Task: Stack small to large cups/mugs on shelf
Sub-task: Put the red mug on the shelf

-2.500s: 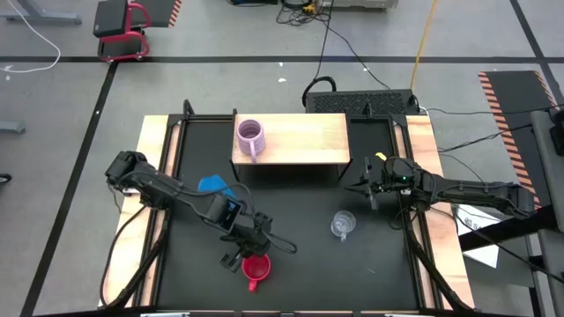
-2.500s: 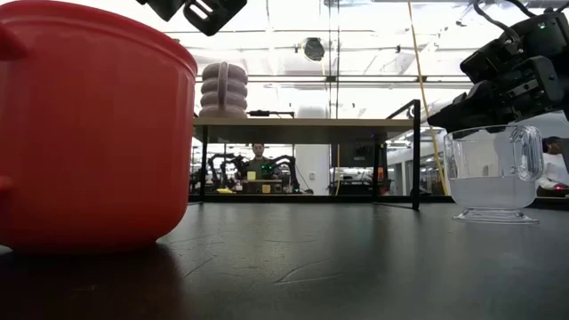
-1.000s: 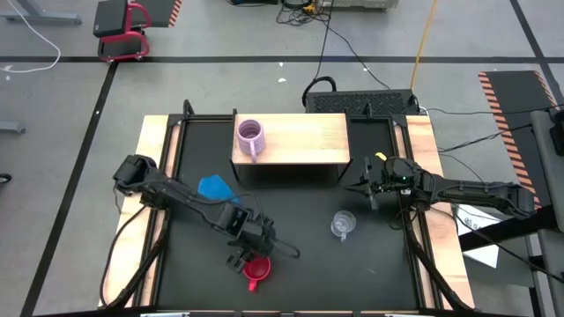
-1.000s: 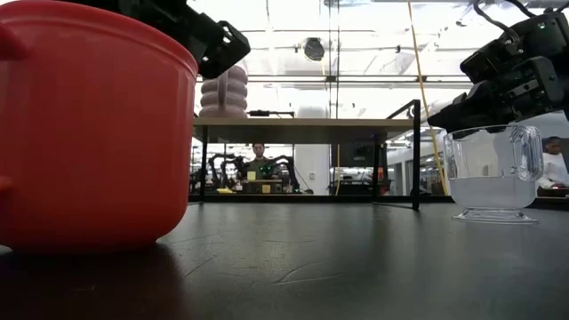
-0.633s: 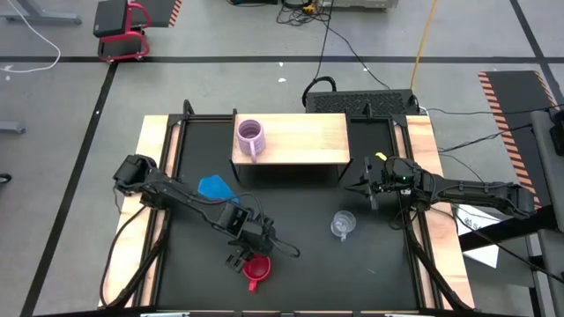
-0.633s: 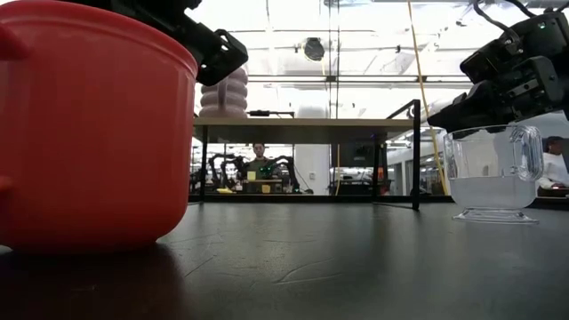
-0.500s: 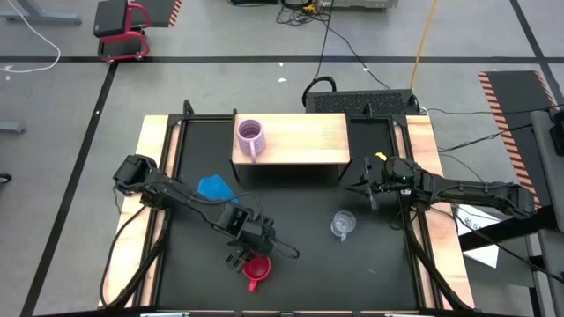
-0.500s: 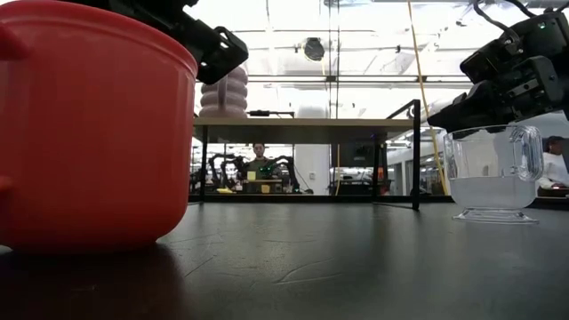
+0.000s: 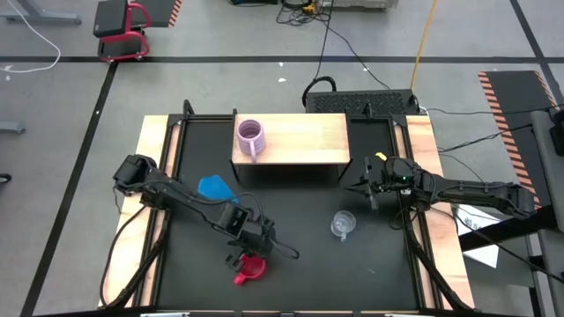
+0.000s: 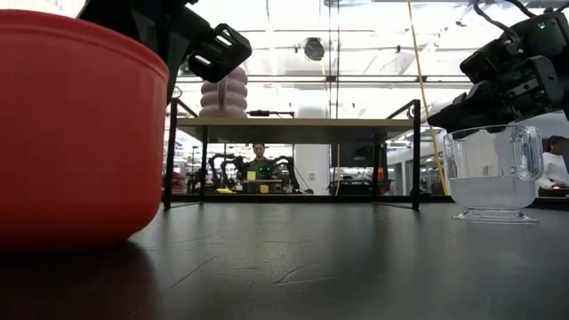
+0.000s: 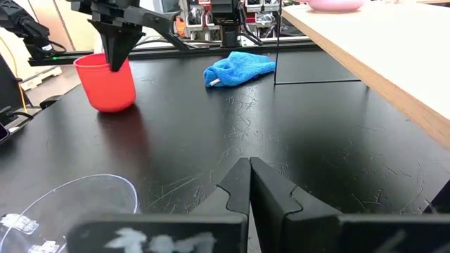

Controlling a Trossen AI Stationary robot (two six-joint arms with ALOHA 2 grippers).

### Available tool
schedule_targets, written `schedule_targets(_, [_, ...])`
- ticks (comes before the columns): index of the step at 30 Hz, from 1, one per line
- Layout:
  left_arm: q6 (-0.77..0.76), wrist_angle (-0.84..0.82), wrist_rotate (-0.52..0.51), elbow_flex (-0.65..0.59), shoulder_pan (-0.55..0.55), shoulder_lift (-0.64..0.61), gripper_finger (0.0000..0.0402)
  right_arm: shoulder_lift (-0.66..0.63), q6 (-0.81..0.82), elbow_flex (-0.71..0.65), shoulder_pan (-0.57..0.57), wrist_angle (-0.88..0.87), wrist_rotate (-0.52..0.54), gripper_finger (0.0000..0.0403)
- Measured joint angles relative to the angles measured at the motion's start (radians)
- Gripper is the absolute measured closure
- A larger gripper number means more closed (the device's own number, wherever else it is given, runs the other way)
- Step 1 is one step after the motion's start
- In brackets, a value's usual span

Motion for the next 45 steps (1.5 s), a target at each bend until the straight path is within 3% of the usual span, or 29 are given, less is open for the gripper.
schedule_targets(15, [0.06, 0.019, -0.032, 0.008, 0.032, -0.032, 0.0398, 0.0, 0.0, 0.0, 0.0, 0.0, 0.0, 0.0403])
schedule_targets(28, [0.06, 0.004, -0.061, 0.009, 0.101, -0.241, 0.0399, 0.0, -0.005, 0.0, 0.0, 0.003, 0.0, 0.0403])
schedule_targets(37, [0.019, -0.082, -0.16, 0.009, 0.106, -0.363, 0.0399, 0.0, -0.001, 0.0, 0.0, 0.003, 0.0, 0.0403])
schedule_targets(45, [-0.036, -0.075, -0.191, -0.123, 0.13, -0.492, 0.0399, 0.0, 0.0, 0.0, 0.0, 0.002, 0.0, 0.0403])
